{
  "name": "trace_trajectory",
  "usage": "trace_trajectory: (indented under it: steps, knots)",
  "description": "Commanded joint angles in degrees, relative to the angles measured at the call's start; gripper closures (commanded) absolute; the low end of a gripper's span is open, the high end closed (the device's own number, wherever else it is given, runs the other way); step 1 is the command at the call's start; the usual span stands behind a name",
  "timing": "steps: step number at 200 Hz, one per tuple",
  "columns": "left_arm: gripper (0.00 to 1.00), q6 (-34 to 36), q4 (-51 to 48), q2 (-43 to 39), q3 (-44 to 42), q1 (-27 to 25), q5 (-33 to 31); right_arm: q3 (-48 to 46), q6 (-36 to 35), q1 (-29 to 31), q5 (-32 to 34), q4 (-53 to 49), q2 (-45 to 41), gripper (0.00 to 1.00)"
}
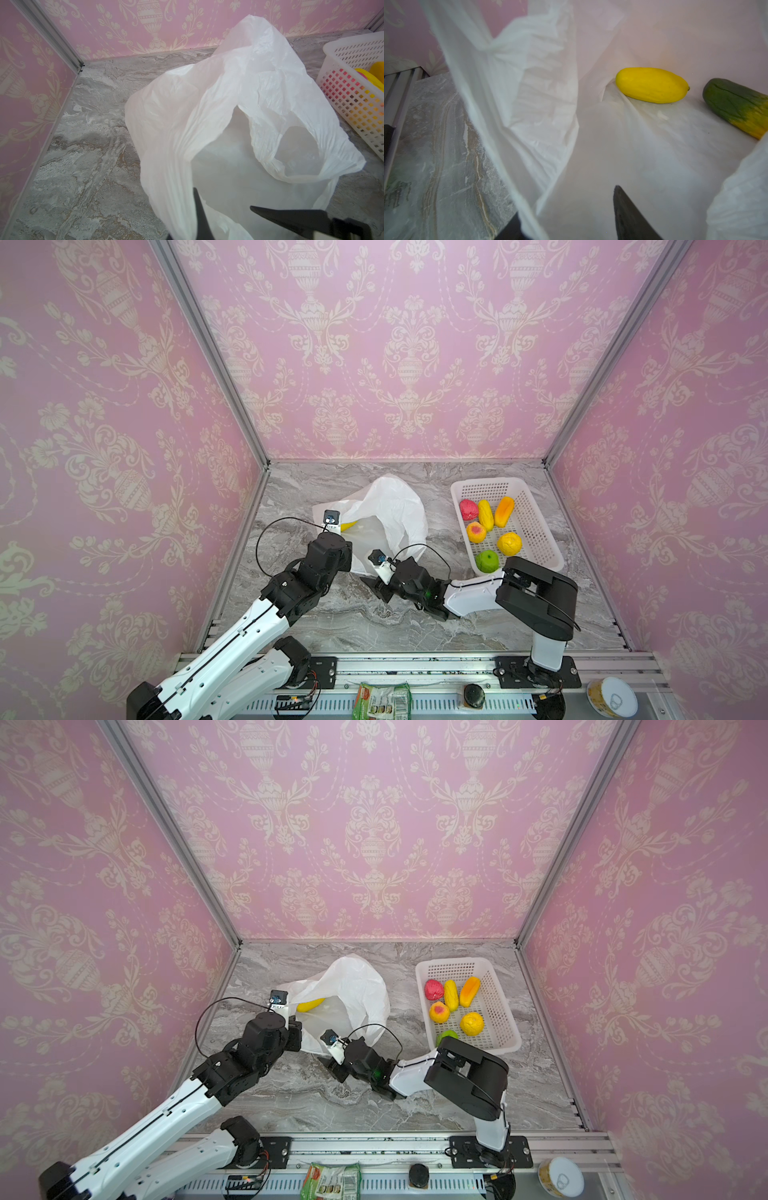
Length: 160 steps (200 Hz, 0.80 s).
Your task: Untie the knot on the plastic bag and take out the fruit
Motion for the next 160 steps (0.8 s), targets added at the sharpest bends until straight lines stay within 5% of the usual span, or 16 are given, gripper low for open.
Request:
trace_trajectory:
  steps: [1,17,69,118,160]
  knots:
    - [1.00,-1.3,-0.8,0.4,-0.3,0.1,-4.0,1.3,0.5,-0.8,-2.4,0.3,-5.3,0.57]
    - [1.00,-1.5,-0.3,0.7,-0.5,0.1,-3.1,1.6,1.1,-1.0,-3.6,-1.5,-6.4,0.69]
    - [1.00,-1.2,-0.1,0.1,-0.5,0.3,-1.4,2.3,3.3,-2.3,-4.6,-0.7,-4.2,0.76]
    - [1.00,-1.1,-0.6,-0.4,0.6,0.4,0.0,13.1,5.6,-3.0,3.4,-11.9,5.6,0.82]
    - [1.00,-1.1,-3.7,1.3,7.6,0.3,1.1,15.2,3.8,1.3,5.2,-7.5,11.1,0.77]
